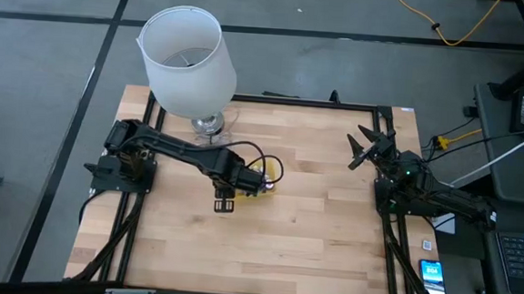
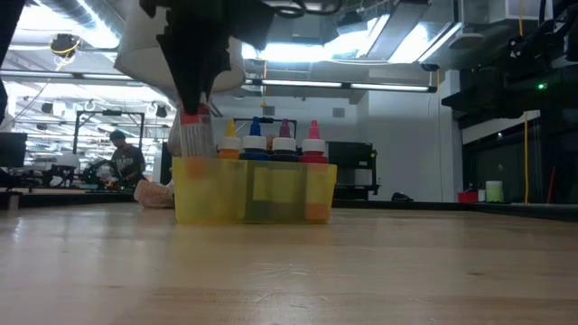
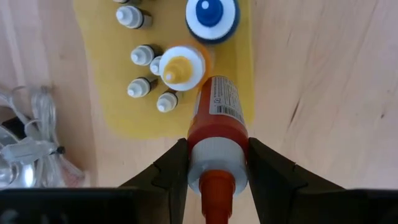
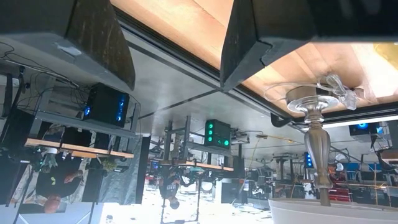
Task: Pick & Place food coloring
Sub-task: Put the orange food coloring bottle into the yellow bin
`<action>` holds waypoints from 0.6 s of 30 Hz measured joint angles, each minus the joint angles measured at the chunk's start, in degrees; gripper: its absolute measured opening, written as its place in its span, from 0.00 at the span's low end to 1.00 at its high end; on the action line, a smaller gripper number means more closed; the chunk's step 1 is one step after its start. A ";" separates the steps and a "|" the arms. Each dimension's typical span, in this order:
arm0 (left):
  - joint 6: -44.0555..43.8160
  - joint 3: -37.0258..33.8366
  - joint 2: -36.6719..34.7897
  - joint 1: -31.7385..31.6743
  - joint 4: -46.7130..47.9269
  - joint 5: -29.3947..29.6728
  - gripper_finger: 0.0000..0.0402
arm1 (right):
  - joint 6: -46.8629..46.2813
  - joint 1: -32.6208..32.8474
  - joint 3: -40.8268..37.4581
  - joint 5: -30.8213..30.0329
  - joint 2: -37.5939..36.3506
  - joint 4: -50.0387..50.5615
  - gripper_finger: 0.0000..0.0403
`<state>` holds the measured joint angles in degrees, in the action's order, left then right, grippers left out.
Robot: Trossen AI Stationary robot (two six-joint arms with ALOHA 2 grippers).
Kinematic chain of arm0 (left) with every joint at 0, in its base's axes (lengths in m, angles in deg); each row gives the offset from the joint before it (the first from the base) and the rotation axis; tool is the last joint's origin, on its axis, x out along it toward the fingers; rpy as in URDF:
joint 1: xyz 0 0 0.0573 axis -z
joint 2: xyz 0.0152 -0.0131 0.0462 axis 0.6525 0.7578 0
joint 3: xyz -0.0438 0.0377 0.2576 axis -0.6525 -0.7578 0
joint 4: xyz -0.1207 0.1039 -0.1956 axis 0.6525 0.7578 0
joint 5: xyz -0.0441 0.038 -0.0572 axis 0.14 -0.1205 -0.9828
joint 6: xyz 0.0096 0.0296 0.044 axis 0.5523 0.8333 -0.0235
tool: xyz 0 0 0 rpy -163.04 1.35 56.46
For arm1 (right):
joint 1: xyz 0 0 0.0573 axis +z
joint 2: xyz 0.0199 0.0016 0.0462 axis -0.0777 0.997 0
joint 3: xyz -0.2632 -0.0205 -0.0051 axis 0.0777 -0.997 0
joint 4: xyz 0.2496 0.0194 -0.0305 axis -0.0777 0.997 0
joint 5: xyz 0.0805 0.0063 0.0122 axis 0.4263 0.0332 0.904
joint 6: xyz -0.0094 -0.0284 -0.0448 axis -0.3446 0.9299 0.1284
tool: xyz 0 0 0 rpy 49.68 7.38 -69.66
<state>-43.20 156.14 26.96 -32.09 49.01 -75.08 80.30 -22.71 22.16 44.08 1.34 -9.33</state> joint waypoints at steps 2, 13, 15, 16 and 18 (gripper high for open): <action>-0.02 -0.97 0.00 -0.02 -1.11 -0.29 0.32 | 0.00 0.01 0.01 0.00 0.00 0.00 0.59; 0.95 -1.39 2.85 -0.24 -3.00 -0.14 0.32 | 0.00 0.01 0.01 0.00 0.00 0.00 0.59; 0.95 -1.39 3.22 -0.42 -3.75 -0.22 0.32 | -0.01 0.01 0.00 0.01 0.01 0.00 0.59; 0.94 -1.38 3.39 -0.51 -3.82 -0.30 0.32 | -0.01 -0.01 -0.01 0.01 0.02 0.00 0.59; 0.96 -1.37 3.86 -0.66 -3.97 -0.20 0.32 | 0.00 -0.01 -0.01 0.01 -0.01 0.00 0.59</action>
<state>-42.24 154.77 30.82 -32.75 45.04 -75.28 80.30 -22.71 22.15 44.09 1.34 -9.33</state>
